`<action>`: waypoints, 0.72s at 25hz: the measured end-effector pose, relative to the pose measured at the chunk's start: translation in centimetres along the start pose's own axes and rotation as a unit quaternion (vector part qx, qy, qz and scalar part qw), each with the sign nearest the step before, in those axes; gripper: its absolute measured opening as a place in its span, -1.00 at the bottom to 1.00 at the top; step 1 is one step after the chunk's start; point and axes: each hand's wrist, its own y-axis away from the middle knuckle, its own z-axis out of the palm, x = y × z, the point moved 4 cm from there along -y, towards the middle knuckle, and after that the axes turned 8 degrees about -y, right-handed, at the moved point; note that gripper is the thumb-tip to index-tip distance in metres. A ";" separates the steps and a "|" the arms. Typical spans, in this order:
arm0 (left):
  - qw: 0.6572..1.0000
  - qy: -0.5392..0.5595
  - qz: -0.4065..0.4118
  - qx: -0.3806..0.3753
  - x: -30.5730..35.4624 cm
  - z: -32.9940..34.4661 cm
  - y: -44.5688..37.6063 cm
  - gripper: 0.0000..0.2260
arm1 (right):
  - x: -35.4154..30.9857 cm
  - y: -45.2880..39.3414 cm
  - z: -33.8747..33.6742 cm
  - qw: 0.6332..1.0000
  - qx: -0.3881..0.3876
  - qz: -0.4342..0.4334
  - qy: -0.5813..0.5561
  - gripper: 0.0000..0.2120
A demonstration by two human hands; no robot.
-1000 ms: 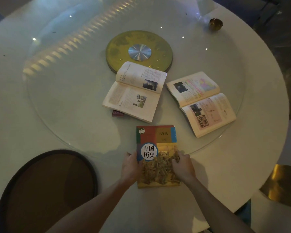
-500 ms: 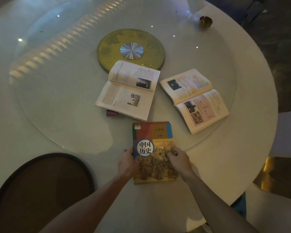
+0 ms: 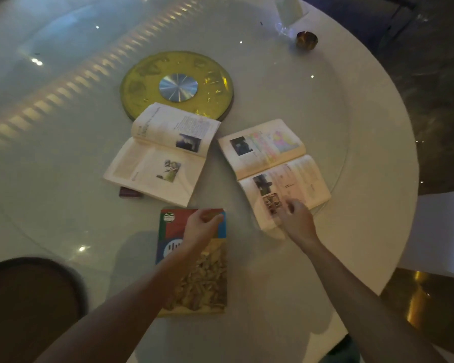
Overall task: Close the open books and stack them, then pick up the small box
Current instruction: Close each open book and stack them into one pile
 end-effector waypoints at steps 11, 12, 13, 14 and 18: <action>0.979 0.097 -0.140 -0.109 4.3 11.4 -3.1 -0.74 | 4.9 -10.8 -8.9 0.998 0.007 0.062 -0.002 -0.68; 0.981 0.093 -0.139 -0.102 4.5 11.6 -3.0 -0.77 | 5.6 -10.7 -9.0 0.998 0.020 0.058 -0.017 -0.67; 0.981 0.095 -0.139 -0.092 4.8 11.6 -2.8 -0.78 | 5.9 -10.4 -9.2 0.997 0.036 0.062 -0.025 -0.63; 0.980 0.109 -0.144 -0.083 4.8 11.7 -2.7 -0.78 | 6.3 -10.3 -9.4 0.996 0.047 0.074 -0.028 -0.59; 0.974 0.139 -0.172 -0.054 4.3 10.4 -1.3 -0.80 | 7.7 -8.8 -10.7 0.986 0.028 0.109 -0.120 -0.67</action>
